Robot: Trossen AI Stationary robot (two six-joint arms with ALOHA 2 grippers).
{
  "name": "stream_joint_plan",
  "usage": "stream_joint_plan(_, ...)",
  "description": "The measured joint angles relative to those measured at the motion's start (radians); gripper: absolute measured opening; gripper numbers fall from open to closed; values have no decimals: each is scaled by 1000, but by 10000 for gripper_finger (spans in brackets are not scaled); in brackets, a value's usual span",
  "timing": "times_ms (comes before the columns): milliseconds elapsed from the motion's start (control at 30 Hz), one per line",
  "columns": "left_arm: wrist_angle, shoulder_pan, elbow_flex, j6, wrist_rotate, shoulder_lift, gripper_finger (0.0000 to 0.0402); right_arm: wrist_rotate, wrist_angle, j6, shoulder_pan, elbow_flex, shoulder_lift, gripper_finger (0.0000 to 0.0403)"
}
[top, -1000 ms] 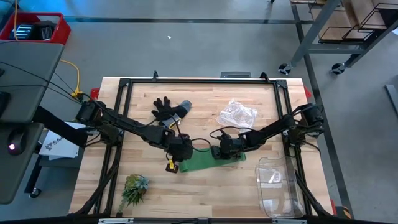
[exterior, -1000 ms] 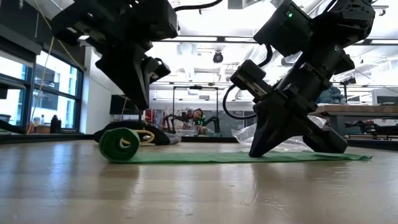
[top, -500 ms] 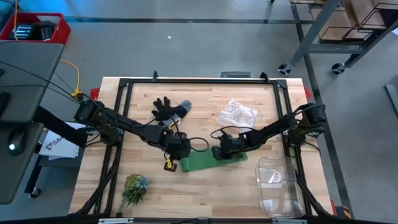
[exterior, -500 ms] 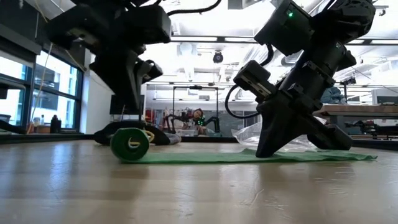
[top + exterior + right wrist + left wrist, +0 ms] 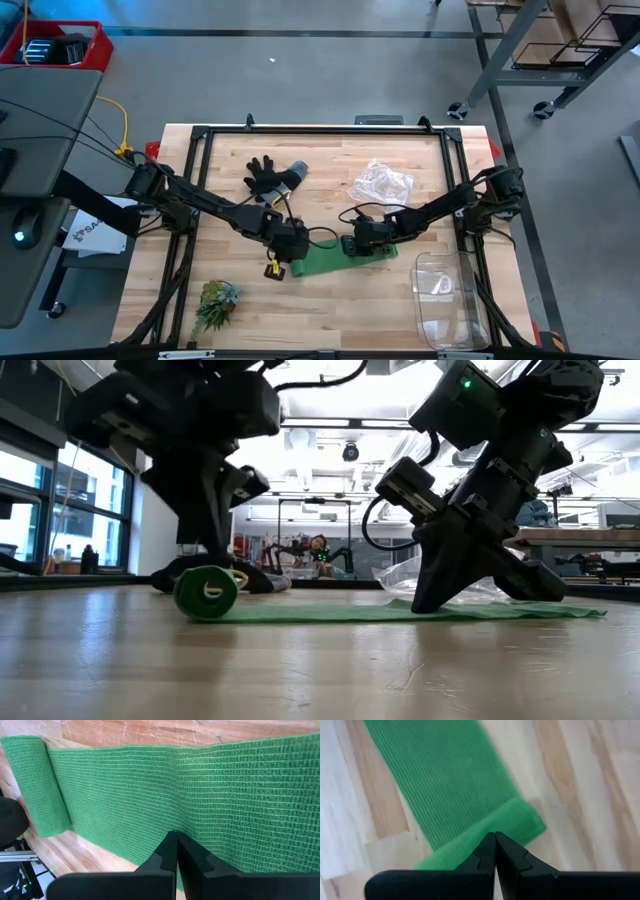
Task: Roll bandage
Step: Roll the green bandage
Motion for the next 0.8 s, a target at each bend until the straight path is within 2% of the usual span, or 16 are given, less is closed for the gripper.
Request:
stream_joint_plan(267, -48, -4, 0, -41, -9, 6, 0, 0, 1, 1, 0, -1, 0, 0)
stream_joint_plan(800, 29, 16, 0, 16, 8, 41, 0, -3, 7, 2, 0, -2, 1, 0)
